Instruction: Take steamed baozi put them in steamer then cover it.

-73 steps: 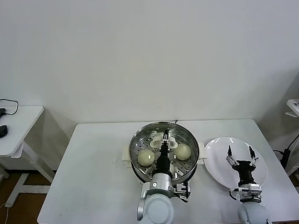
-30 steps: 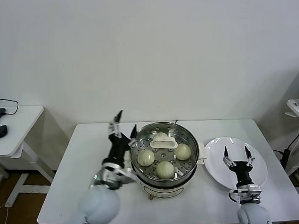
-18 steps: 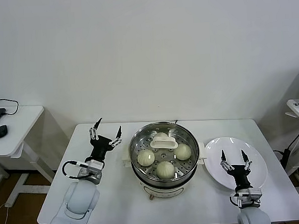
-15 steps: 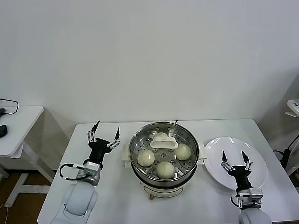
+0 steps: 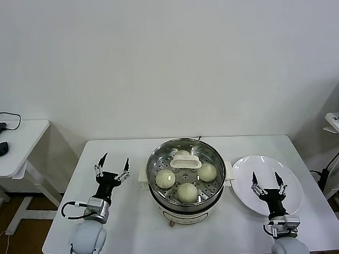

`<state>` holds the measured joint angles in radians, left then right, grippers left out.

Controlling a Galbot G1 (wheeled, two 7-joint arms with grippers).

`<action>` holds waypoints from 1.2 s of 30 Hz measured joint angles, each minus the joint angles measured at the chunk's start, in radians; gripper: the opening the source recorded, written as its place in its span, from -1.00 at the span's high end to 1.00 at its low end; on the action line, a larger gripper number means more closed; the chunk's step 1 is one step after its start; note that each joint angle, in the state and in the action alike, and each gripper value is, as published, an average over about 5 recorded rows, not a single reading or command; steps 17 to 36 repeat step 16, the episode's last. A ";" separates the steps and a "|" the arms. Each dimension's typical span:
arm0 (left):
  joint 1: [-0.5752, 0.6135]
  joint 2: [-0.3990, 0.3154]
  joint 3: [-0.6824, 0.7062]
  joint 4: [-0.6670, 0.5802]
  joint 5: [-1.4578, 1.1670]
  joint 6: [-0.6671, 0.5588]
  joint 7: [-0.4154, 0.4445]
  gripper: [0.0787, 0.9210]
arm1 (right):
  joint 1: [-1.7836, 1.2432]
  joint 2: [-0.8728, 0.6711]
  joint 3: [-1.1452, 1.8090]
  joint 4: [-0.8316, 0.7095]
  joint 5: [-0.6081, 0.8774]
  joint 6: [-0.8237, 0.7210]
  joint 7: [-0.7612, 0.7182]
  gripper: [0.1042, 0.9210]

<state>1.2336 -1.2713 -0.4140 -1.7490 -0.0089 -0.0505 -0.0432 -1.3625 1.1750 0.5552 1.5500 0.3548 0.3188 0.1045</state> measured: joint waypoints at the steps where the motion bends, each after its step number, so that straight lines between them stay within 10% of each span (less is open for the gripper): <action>1: 0.004 -0.002 -0.002 0.003 -0.003 -0.005 0.000 -0.77 | -0.001 0.000 0.001 0.001 0.001 -0.001 -0.001 -0.76; 36: 0.031 -0.009 -0.016 0.030 -0.024 -0.044 0.000 -0.77 | -0.013 0.005 0.009 0.014 0.004 -0.005 -0.006 -0.76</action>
